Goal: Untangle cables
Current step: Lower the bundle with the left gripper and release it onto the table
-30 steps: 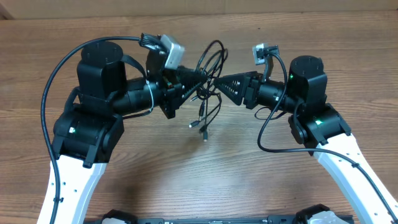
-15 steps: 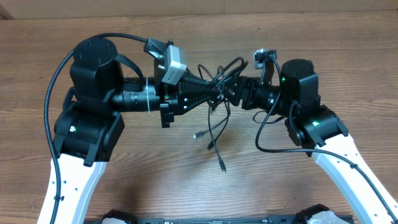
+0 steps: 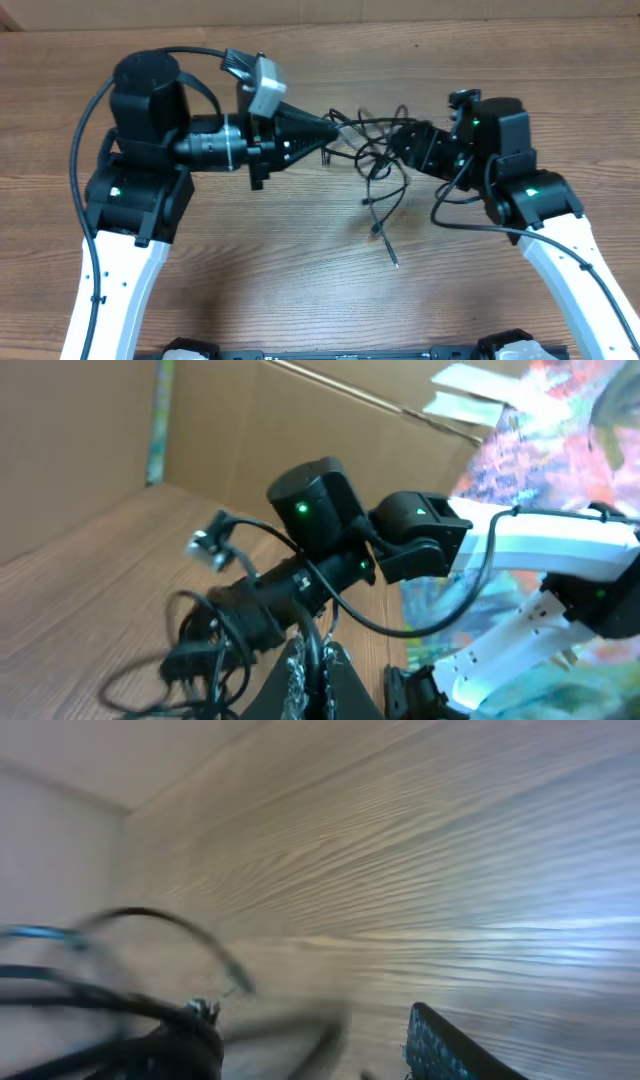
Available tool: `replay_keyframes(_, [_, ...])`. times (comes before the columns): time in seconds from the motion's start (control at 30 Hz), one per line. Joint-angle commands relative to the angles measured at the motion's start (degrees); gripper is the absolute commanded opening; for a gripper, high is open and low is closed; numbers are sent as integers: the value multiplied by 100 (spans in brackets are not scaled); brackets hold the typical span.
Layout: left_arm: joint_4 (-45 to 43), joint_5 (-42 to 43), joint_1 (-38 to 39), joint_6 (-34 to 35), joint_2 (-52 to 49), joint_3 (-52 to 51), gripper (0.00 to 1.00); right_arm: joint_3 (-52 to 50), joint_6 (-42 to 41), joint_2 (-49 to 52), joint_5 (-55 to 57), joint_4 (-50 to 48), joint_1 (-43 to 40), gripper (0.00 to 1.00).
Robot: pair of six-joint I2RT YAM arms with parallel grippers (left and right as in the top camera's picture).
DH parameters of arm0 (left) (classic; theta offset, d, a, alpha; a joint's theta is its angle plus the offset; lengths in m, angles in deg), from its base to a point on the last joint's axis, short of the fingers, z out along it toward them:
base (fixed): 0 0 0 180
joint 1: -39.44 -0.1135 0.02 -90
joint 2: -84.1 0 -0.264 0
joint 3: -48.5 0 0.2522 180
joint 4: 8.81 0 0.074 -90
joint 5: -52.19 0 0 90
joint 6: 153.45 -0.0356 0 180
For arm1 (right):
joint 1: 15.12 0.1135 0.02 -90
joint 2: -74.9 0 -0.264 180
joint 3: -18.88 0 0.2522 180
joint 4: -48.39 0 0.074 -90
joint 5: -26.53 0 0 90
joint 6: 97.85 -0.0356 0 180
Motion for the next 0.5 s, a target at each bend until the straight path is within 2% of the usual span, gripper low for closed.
replay_keyframes(0.0, [-173,656,-411,313,251,221,4,-105,-17,166,911,317,-588,59])
replay_keyframes(0.27, [-170,927,-990,514,249,221,4,-105,136,166,911,439,-772,58])
replay_keyframes(0.47, [-170,918,-1047,531,249,221,4,-105,133,166,885,472,-772,58])
